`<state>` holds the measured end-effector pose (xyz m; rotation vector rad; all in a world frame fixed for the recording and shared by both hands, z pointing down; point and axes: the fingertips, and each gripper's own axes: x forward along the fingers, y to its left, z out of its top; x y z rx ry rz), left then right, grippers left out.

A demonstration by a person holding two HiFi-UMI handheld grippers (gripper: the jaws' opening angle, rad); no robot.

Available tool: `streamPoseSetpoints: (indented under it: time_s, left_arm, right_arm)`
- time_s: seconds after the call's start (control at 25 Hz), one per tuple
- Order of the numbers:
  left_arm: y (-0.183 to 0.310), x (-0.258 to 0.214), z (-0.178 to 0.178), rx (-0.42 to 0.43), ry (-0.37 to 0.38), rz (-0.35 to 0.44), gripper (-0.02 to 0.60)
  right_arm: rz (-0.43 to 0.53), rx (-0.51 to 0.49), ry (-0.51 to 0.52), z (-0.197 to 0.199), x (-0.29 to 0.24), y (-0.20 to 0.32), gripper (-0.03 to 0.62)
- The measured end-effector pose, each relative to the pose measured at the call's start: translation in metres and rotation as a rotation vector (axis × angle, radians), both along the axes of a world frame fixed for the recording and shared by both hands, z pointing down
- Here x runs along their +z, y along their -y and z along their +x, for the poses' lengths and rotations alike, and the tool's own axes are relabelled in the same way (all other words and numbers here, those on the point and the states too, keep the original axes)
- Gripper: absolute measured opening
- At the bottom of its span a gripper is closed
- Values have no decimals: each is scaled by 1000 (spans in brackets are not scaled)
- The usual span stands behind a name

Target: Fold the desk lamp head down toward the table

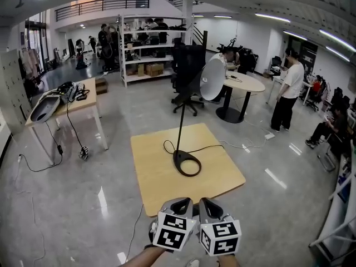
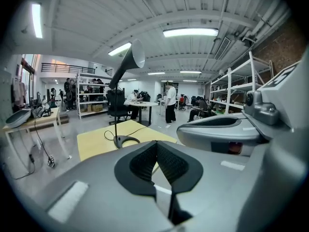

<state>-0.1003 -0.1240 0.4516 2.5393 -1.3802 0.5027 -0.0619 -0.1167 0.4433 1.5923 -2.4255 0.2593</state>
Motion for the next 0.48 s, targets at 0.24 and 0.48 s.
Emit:
streamPoseSetpoints:
  time_s: [0.24,0.48]
  left_arm:
    - [69,-2,36,-71,4,0,20]
    - [109,-24,77,-113,18,9,20]
  right_arm:
    - [29,-89,-37,38,-9,70,6]
    - [85,-218,-122,80,-43,117,6]
